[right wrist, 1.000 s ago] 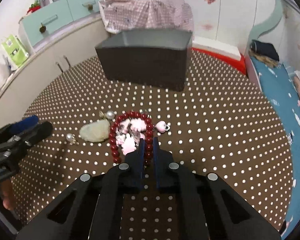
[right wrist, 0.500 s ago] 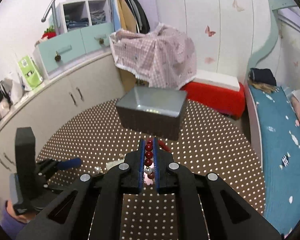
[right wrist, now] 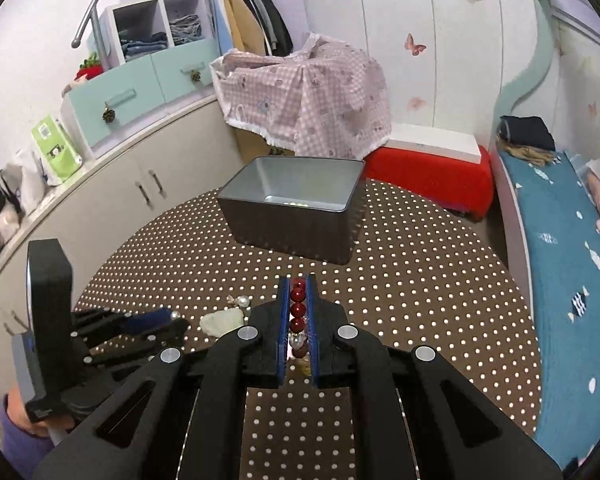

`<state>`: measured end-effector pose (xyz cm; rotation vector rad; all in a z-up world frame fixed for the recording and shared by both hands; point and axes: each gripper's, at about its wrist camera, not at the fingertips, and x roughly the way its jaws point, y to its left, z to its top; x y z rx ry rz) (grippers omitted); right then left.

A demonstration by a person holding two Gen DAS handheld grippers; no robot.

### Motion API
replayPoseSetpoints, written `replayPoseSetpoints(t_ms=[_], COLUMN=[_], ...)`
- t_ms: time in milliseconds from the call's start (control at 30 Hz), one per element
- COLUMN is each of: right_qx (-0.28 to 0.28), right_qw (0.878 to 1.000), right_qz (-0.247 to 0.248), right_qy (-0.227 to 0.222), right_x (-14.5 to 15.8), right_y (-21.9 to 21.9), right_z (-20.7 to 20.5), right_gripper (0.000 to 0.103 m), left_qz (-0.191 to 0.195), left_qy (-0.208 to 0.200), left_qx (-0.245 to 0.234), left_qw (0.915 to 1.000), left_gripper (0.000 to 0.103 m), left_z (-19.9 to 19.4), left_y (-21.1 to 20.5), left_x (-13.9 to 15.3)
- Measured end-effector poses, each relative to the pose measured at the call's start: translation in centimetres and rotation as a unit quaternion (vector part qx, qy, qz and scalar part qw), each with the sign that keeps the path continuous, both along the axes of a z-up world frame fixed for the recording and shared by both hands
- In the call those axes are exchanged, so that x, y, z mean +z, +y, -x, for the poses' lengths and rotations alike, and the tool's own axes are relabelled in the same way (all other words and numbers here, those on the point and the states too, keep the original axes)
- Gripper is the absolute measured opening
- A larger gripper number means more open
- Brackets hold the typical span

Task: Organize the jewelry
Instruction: 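Grasp the red bead bracelet with the right tool and lift it, then carry the red bracelet into the box with the right tool while the left drops an earring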

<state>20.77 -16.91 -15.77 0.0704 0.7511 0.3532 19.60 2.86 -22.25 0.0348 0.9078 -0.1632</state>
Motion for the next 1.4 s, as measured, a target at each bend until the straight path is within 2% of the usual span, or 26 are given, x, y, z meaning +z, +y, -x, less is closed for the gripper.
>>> replayPoseSetpoints(t_ms=[233,433,667,767,833,1000,1067,1400], right_qx=[0.004,0.009,0.01,0.009,0.007,0.002,0.002,0.01], right_qw=[1.0,1.0,0.999,0.998,0.998,0.998,0.998,1.0], right_qz=[-0.004,-0.004,-0.009,-0.013,-0.016,-0.016,-0.014,-0.001], right_qy=[-0.003,-0.021,-0.045,-0.054,-0.059,-0.059,-0.053,-0.005], right_x=[0.6,2.4,5.4,6.5,7.2,7.9,7.5,2.9], right_y=[-0.1,0.2,0.5,0.6,0.7,0.9,1.1,2.6], right_z=[-0.6,-1.8,-4.6,-6.2,-7.1,-10.0,-11.1,-14.0], right_gripper=[0.008,0.008,0.008,0.008,0.008,0.008,0.008,0.008], left_qz=[0.059,0.073,0.082,0.077,0.091,0.099,0.089,0.077], left_qy=[-0.001,-0.036,-0.077,-0.083,-0.074,-0.043,-0.033,0.013], left_qx=[-0.011,-0.03,-0.06,-0.07,-0.079,-0.084,-0.075,-0.065], left_qw=[0.9982,0.9962,0.9919,0.9912,0.99,0.9906,0.9927,0.9948], left_gripper=[0.017,0.017,0.017,0.017,0.017,0.017,0.017,0.017], left_z=[0.2,-0.3,-3.8,-6.1,-8.1,-12.3,-13.6,-16.4], left_y=[1.8,1.4,-0.4,-1.4,-1.8,-2.7,-3.0,-3.7], left_x=[1.6,5.3,10.0,11.5,12.1,11.5,10.7,6.7])
